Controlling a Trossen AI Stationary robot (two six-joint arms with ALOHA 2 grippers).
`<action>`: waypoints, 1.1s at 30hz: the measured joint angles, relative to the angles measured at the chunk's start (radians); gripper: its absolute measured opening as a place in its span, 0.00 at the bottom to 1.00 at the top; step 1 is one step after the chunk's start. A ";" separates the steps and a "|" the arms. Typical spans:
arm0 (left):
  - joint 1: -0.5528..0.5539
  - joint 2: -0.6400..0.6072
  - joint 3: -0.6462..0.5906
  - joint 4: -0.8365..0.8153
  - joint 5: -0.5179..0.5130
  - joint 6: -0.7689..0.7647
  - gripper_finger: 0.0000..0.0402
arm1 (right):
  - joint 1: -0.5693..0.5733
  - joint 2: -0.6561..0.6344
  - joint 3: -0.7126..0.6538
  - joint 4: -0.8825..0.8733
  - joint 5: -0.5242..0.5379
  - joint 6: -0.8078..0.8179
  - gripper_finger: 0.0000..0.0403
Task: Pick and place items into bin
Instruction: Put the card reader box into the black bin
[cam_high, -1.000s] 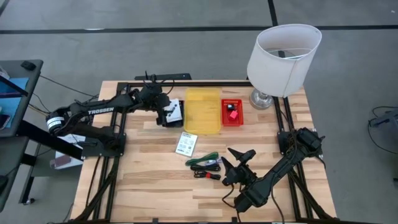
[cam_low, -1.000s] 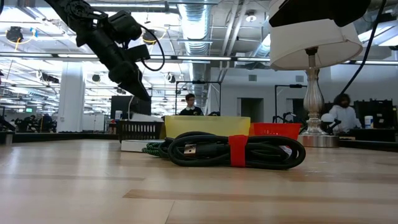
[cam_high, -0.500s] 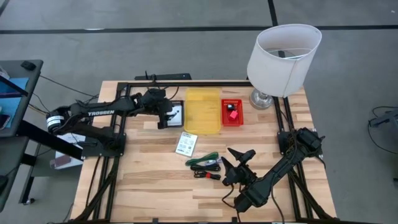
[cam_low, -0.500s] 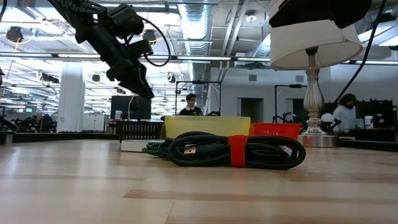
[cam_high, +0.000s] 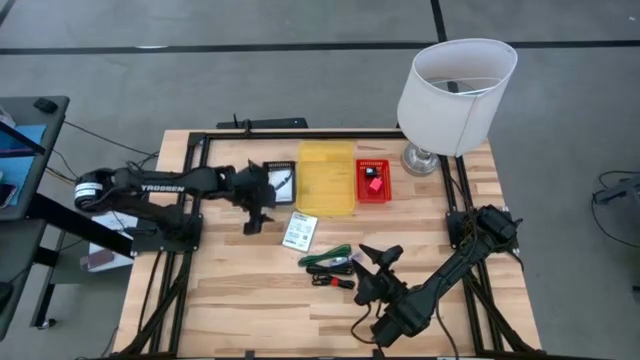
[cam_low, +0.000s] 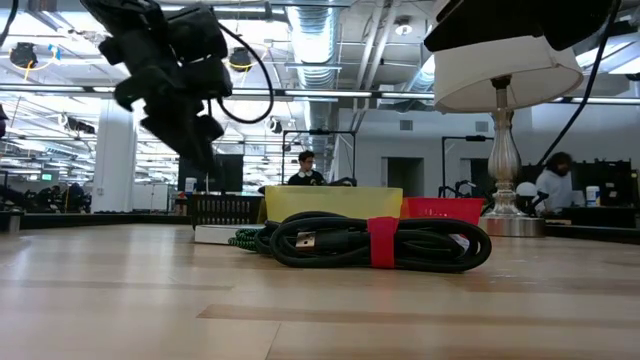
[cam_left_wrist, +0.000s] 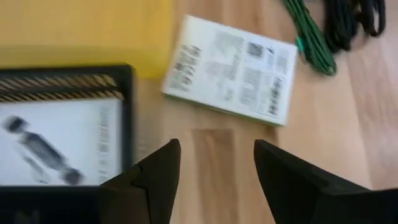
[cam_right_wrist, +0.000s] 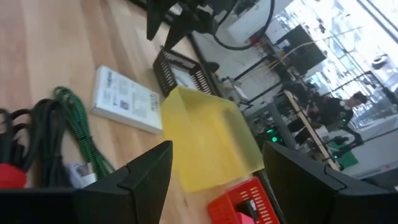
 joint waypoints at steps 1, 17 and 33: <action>-0.021 0.000 -0.006 -0.001 -0.006 -0.014 0.49 | -0.002 0.000 0.000 0.024 -0.009 -0.026 0.61; -0.300 0.000 -0.018 0.013 -0.030 -0.136 0.49 | -0.065 0.000 0.000 0.161 -0.181 -0.192 0.61; -0.381 0.155 -0.017 0.200 -0.307 -0.048 0.49 | -0.071 0.000 0.000 -0.042 -0.227 -0.010 0.61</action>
